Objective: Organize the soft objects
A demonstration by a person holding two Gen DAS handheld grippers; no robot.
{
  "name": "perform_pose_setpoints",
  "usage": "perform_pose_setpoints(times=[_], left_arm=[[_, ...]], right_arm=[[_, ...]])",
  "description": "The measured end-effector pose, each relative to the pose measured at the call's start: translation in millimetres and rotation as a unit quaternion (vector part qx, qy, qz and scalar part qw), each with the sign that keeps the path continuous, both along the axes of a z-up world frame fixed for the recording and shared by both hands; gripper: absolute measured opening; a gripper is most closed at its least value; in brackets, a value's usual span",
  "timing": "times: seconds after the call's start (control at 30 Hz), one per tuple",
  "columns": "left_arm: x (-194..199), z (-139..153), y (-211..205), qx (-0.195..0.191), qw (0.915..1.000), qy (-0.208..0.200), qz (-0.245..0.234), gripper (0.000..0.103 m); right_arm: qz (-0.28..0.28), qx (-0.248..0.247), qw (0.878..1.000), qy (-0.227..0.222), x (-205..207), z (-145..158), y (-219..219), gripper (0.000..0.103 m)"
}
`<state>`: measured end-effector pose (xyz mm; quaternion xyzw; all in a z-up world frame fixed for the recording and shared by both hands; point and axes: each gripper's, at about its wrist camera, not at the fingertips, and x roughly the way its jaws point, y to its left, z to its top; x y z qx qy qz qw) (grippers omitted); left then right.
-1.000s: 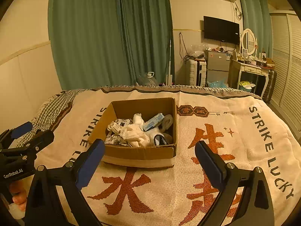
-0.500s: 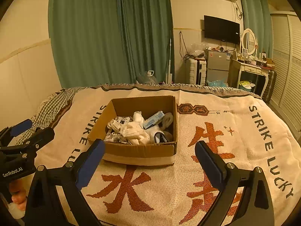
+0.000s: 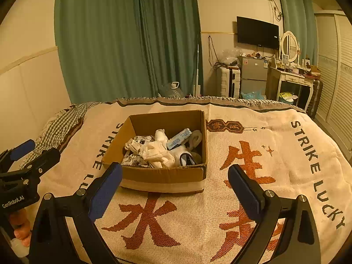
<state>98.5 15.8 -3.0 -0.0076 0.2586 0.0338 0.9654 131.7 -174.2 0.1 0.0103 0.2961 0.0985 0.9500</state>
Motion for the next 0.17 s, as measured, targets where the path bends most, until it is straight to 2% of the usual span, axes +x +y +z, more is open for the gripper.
perform_pose_setpoints(times=[0.17], left_arm=[[-1.3,0.8,1.1,-0.005,1.0000,-0.003,0.005,0.098]], right_arm=[[-0.002,0.001,1.000,0.002,0.6,-1.7,-0.5,0.097]])
